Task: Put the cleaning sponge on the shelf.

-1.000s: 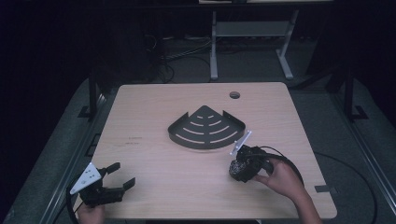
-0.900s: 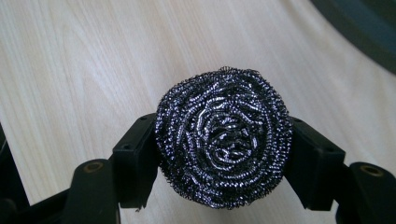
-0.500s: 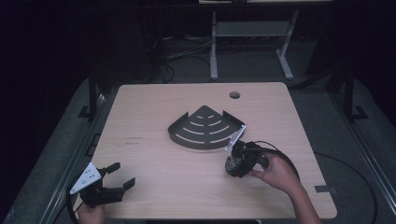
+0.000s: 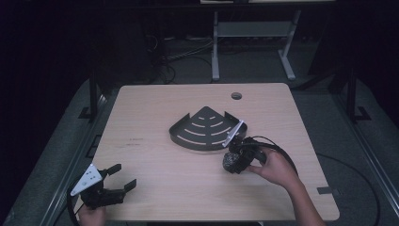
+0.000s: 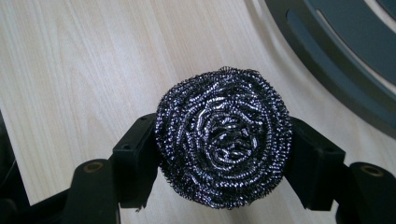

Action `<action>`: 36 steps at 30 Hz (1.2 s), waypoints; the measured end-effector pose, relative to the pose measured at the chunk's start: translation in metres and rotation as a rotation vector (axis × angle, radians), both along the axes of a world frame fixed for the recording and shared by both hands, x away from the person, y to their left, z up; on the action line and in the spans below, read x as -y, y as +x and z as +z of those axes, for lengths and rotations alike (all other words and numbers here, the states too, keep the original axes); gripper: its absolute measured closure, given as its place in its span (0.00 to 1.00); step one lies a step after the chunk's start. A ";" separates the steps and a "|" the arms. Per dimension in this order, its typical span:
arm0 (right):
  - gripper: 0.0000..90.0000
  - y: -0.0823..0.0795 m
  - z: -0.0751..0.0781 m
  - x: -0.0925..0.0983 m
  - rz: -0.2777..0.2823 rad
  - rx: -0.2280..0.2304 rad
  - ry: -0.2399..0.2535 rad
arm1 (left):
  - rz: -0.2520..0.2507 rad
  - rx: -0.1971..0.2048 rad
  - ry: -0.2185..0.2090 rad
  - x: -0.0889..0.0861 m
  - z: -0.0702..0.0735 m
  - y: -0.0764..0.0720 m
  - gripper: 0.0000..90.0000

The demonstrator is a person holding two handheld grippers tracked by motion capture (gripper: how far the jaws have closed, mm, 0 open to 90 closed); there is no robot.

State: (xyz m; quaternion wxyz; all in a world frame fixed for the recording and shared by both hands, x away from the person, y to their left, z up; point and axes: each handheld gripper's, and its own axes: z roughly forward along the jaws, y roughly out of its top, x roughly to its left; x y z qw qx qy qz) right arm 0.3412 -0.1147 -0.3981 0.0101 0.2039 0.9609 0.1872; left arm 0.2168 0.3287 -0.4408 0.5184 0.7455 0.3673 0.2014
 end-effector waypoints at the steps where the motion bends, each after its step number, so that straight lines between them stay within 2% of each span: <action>1: 0.37 0.001 0.001 -0.001 -0.001 0.000 -0.001 | 0.000 0.000 0.000 0.000 0.000 0.000 0.15; 6: 0.37 0.004 0.005 -0.005 0.005 0.005 0.013 | 0.001 0.002 -0.003 -0.001 0.000 0.000 0.15; 13: 0.37 0.008 0.009 -0.013 0.019 0.007 -0.007 | -0.003 0.000 -0.002 0.000 0.000 0.000 0.15; 24: 0.37 0.016 0.019 -0.025 0.035 0.021 0.006 | 0.002 0.004 -0.005 -0.001 0.000 0.000 0.15; 26: 0.37 0.017 0.020 -0.026 0.032 0.012 0.016 | 0.001 0.004 -0.005 -0.001 0.000 0.000 0.15; 36: 0.37 0.029 0.023 -0.033 0.038 0.007 0.007 | -0.001 0.003 -0.002 -0.001 0.000 0.000 0.15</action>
